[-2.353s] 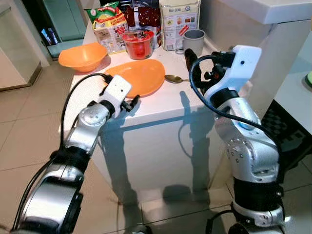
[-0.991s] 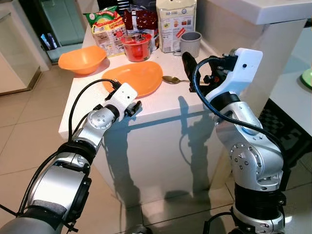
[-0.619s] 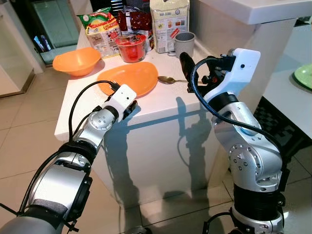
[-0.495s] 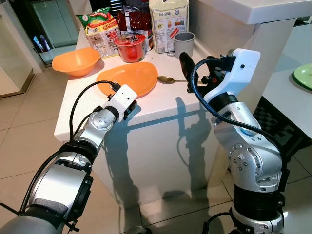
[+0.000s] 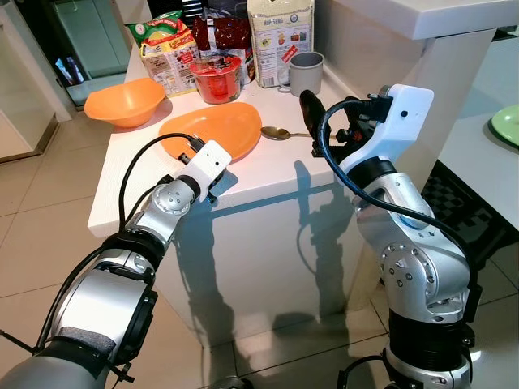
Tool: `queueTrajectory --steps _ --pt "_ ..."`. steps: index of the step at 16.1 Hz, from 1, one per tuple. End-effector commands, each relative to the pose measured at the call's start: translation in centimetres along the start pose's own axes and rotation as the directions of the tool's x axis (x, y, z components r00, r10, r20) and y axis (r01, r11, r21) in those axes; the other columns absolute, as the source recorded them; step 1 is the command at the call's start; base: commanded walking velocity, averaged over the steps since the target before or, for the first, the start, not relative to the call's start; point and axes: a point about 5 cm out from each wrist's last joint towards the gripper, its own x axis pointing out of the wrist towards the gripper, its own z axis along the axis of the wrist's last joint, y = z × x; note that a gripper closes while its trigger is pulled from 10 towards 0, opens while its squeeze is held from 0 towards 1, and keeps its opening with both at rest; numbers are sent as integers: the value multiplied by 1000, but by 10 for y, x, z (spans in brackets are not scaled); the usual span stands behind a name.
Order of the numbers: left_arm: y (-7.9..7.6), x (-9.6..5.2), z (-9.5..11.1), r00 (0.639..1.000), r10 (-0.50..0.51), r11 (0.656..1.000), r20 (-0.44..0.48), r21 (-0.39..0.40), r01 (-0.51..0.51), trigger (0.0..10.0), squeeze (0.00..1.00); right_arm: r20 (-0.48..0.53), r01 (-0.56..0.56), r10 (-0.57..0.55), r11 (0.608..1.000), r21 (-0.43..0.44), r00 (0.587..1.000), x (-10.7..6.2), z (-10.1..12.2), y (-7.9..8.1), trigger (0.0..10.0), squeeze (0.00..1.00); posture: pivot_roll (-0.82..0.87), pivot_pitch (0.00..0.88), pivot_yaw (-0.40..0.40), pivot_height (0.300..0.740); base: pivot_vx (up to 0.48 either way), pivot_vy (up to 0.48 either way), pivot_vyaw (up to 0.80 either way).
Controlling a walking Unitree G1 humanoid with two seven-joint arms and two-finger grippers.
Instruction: Setting the table
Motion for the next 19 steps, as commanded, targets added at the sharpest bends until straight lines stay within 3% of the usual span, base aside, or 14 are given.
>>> queueTrajectory --steps 1,9,12,13,16,19 --pt "-11 -4 -22 993 -51 999 -108 -3 51 0 0 -4 -18 18 1000 4 1000 -1 1 5 10000 0 34 26 145 740 0 0 0" --pt "-14 -4 -21 993 -80 996 -82 -56 76 0 0 -15 -17 17 1000 5 1000 -2 -2 5 10000 0 36 29 141 740 0 0 0" --pt "-11 -2 -8 995 -95 994 -4 -50 95 0 0 -21 -16 16 1000 7 1000 -2 -3 5 10000 0 42 31 140 740 0 0 0" --pt "-11 -1 5 990 -119 992 77 -22 121 0 0 -24 -16 16 1000 9 1000 -2 -4 4 10000 0 47 32 138 740 0 0 0" --pt "-12 -1 15 979 -141 989 145 -17 145 0 0 -27 -16 16 1000 10 999 -1 -5 4 10000 0 50 30 138 740 0 0 0" --pt "-13 -4 44 938 -168 983 304 -25 184 0 0 -35 -14 14 1000 10 999 -1 -8 3 10000 0 54 30 136 740 0 0 0"
